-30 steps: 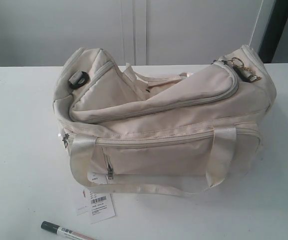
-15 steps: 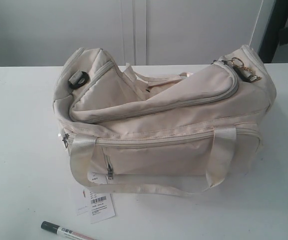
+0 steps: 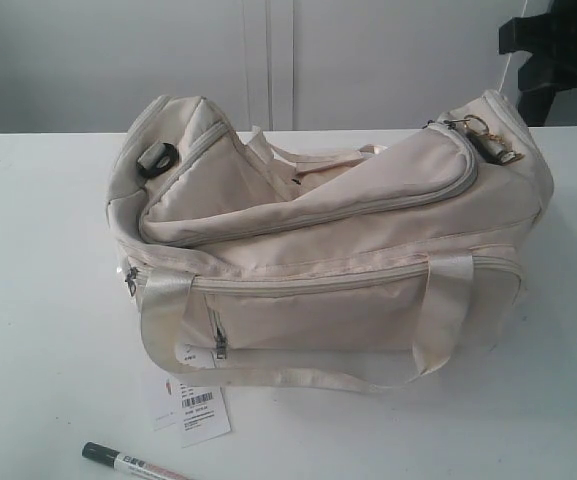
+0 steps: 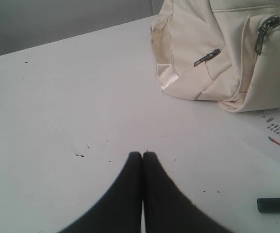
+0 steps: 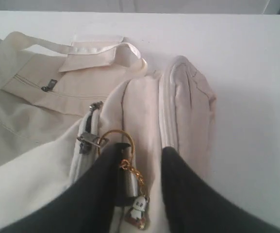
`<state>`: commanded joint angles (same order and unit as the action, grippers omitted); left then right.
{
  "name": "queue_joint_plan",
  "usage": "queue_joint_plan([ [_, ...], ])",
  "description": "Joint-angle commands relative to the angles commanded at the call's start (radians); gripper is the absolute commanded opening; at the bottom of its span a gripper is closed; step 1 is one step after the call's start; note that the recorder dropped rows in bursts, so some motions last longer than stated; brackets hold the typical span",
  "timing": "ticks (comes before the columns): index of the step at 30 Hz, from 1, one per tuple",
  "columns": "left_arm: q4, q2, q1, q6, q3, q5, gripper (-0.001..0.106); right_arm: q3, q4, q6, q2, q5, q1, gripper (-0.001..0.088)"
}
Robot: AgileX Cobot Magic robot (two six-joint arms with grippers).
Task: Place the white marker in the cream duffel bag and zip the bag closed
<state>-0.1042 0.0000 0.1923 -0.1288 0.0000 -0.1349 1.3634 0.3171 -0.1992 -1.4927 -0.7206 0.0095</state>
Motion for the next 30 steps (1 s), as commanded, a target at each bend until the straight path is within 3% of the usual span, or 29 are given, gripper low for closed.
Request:
queue_joint_plan([
  [2,0.0,0.0,0.0,0.0,0.0,0.0,0.0,0.025,0.0,0.0,-0.018,-0.023,0.0,0.0587],
  [5,-0.002,0.0,0.0,0.005,0.0,0.0,0.0,0.055,-0.004,0.0,-0.042,-0.068,0.0,0.067],
  [15,-0.051,0.0,0.0,0.182,0.0,0.0,0.0,0.159,-0.026,0.047,-0.146,-0.122,0.0,0.066],
  [23,-0.051,0.0,0.0,0.208,0.0,0.0,0.0,0.261,-0.034,0.073,-0.264,-0.201,-0.021,0.066],
  [30,-0.051,0.0,0.0,0.208,0.0,0.0,0.0,0.312,-0.015,0.08,-0.325,-0.192,-0.022,0.0644],
])
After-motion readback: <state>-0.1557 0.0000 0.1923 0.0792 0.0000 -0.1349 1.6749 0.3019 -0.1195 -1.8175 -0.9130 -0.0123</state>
